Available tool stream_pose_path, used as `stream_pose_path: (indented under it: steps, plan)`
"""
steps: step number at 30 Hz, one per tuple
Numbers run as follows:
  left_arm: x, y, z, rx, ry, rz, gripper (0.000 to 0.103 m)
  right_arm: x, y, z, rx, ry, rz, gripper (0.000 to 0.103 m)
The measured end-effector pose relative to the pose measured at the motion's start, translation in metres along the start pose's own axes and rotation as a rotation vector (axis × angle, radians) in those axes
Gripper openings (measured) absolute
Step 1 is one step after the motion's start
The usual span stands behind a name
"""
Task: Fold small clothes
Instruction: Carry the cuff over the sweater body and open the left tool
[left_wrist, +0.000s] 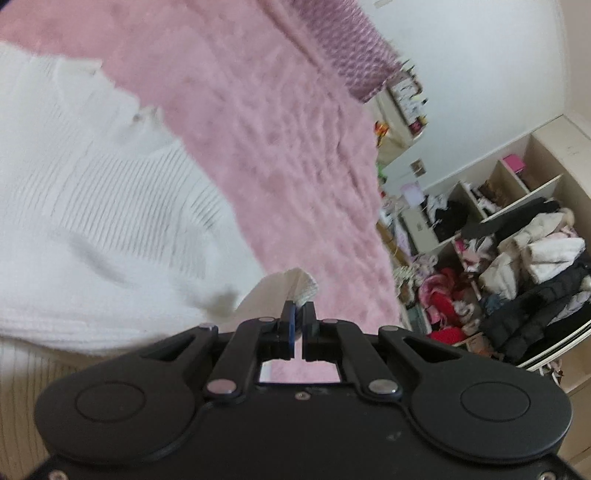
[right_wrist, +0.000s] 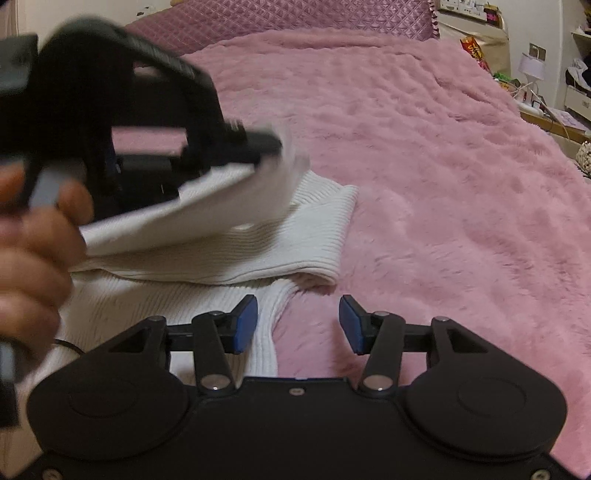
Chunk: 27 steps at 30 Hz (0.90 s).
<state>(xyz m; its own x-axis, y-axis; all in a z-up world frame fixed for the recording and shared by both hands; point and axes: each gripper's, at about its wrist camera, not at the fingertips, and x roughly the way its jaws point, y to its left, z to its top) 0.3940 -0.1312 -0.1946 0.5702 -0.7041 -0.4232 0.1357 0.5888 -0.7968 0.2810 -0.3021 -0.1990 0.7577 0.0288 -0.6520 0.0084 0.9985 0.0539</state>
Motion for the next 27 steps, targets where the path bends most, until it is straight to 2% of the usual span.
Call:
stream_pose_path:
  steps: [5, 8, 11, 12, 16, 19, 24, 27]
  plan:
    - [0.005, 0.015, -0.014, 0.007, 0.069, 0.035, 0.003, -0.008, 0.001, 0.003, 0.01, -0.034, -0.054, 0.055]
    - [0.001, 0.013, -0.017, 0.013, 0.072, 0.039, 0.012, -0.011, -0.003, 0.007, 0.026, -0.04, -0.085, 0.055]
    - [-0.007, 0.002, -0.013, 0.053, 0.052, 0.04, 0.036, -0.016, -0.007, 0.013, 0.045, -0.068, -0.099, 0.055]
    - [-0.011, -0.002, -0.012, 0.072, 0.043, 0.043, 0.038, -0.016, -0.009, 0.016, 0.05, -0.073, -0.095, 0.056]
    - [-0.028, -0.004, -0.004, 0.08, 0.015, 0.041, 0.039, -0.008, -0.019, 0.02, 0.102, -0.046, -0.046, 0.058]
    - [-0.053, 0.007, 0.004, 0.08, -0.036, 0.08, 0.039, -0.001, -0.024, 0.02, 0.133, -0.049, 0.004, 0.058]
    - [-0.108, 0.034, 0.016, 0.077, -0.157, 0.212, 0.039, 0.023, -0.037, 0.025, 0.211, -0.051, 0.063, 0.058]
    - [-0.131, 0.052, 0.022, 0.075, -0.197, 0.288, 0.039, 0.034, -0.038, 0.033, 0.207, -0.059, 0.085, 0.055]
